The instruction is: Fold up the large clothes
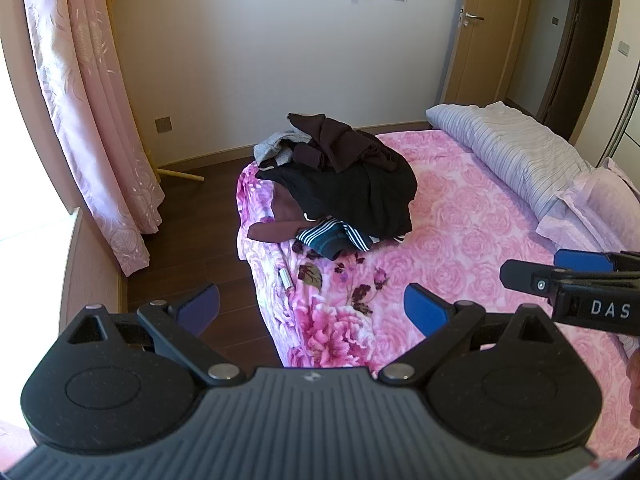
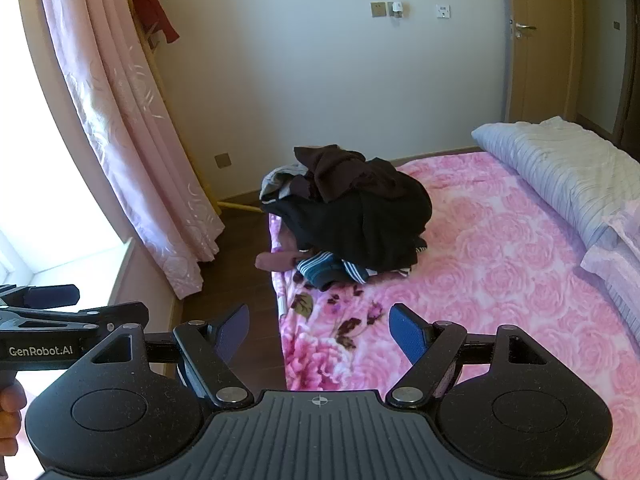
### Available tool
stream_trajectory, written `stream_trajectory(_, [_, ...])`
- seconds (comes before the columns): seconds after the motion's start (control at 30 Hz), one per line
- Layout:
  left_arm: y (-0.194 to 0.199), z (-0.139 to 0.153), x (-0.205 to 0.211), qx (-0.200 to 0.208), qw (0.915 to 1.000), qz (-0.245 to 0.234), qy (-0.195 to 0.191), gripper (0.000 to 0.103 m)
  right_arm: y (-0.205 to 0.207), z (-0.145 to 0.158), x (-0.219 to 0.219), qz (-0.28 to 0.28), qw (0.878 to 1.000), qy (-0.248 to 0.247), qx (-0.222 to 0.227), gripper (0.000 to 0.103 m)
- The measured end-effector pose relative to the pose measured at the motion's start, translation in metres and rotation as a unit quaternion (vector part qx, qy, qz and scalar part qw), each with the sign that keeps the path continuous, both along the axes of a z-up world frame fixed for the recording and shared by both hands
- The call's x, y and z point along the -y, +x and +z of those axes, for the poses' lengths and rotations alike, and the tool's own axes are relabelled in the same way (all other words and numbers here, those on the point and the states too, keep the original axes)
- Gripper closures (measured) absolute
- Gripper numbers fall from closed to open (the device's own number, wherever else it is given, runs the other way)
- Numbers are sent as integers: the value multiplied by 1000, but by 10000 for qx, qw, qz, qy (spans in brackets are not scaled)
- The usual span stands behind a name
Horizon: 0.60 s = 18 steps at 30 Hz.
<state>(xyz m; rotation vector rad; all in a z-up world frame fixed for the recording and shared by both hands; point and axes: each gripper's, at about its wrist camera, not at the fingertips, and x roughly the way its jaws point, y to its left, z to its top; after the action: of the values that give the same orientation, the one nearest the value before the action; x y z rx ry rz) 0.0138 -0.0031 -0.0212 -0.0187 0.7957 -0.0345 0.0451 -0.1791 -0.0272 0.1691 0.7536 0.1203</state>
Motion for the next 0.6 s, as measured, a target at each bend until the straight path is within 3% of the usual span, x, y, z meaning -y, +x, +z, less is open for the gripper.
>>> stream_trajectory(0.6, [10,-1,2,-65,10000,-40,8,6,13,-2,7,-72,9999,56,-86,29])
